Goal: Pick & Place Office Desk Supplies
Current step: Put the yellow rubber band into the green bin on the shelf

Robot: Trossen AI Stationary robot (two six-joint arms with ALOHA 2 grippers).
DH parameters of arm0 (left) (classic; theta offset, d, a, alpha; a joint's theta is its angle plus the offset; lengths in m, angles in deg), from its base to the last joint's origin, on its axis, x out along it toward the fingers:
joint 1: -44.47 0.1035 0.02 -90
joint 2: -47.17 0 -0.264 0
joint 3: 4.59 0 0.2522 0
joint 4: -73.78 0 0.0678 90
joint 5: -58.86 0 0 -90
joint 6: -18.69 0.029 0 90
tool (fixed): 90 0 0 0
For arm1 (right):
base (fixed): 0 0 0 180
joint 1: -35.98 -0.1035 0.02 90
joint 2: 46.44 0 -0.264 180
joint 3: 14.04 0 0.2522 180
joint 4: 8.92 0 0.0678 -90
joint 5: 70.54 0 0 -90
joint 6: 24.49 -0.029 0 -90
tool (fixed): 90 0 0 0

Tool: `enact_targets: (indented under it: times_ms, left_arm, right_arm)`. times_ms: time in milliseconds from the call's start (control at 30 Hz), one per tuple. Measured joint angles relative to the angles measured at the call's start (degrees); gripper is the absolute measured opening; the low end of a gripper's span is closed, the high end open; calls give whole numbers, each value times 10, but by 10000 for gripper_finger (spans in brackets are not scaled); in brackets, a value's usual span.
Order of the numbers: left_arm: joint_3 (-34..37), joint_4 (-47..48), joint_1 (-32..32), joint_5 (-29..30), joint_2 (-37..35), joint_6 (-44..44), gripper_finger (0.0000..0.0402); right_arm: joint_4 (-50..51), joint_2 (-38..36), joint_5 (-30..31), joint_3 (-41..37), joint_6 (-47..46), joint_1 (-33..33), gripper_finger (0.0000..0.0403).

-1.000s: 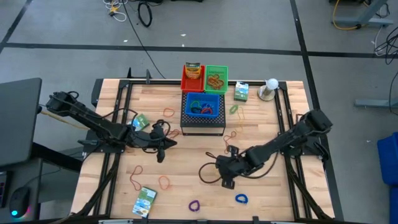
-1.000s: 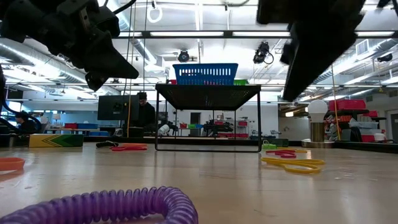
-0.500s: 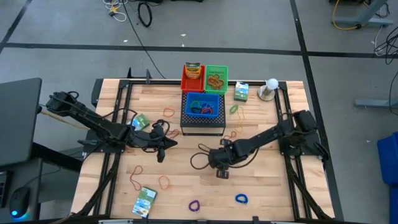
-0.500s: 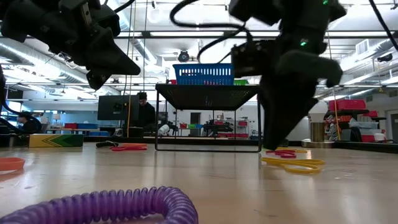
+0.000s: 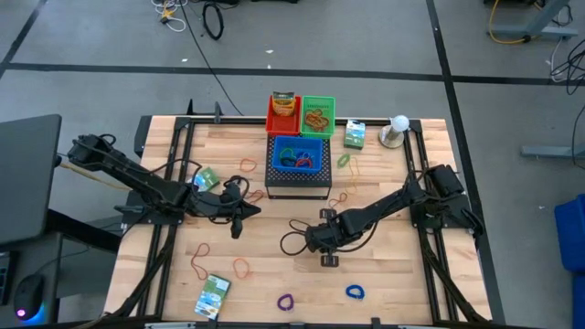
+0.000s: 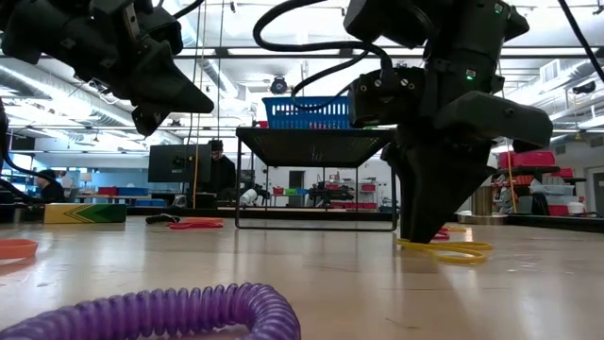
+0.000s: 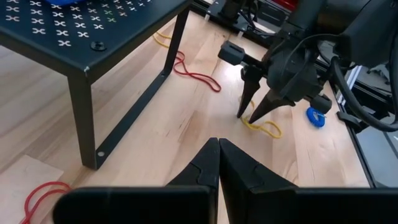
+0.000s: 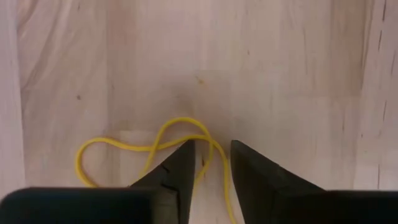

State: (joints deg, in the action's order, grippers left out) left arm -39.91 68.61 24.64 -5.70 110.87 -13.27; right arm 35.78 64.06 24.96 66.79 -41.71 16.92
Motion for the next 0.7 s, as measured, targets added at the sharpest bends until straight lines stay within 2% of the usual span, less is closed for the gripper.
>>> enact_targets:
  times_ms: [333,567,700]
  left_arm:
    - [0,-1,0,0,0,0,9]
    - [0,-1,0,0,0,0,9]
    - [0,-2,0,0,0,0,9]
  right_arm:
    - [-1,1,5,-1,33,4,12]
    - [3,-9,3,-3,57,1,4]
    - [8,-43,1,-3,61,0,2]
